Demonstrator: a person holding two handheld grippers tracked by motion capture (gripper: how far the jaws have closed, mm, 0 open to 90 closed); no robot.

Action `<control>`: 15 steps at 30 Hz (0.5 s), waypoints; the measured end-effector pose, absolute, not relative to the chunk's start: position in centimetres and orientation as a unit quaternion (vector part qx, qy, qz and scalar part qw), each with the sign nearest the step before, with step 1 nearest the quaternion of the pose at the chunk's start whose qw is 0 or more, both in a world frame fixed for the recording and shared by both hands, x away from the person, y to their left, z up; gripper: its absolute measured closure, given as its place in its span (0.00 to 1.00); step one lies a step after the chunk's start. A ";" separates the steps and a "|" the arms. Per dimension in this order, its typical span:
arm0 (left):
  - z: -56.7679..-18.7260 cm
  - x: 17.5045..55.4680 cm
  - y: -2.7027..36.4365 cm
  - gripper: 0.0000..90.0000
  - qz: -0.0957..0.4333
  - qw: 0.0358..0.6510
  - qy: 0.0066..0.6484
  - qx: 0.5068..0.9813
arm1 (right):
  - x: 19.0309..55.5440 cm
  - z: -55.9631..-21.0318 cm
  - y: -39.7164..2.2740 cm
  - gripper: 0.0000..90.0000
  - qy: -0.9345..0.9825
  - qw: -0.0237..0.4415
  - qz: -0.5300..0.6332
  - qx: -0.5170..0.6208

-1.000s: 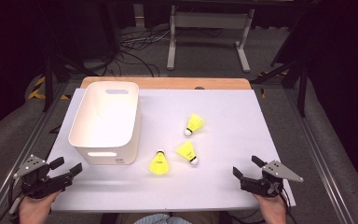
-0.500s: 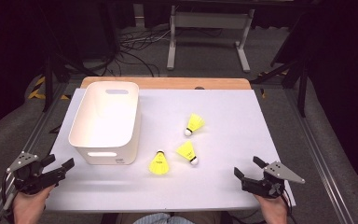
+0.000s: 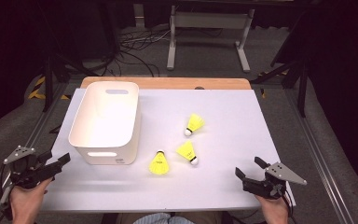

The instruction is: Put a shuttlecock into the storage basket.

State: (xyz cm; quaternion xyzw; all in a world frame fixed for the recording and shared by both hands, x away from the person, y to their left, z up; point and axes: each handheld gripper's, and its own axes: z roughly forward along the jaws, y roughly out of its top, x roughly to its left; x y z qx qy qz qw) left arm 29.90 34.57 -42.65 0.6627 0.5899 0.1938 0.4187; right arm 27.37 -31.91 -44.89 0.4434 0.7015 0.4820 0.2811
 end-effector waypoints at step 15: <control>-40.7 31.9 34.4 0.36 0.153 0.389 0.603 0.680 | 27.4 -44.9 -31.8 0.15 0.704 0.278 0.481 0.443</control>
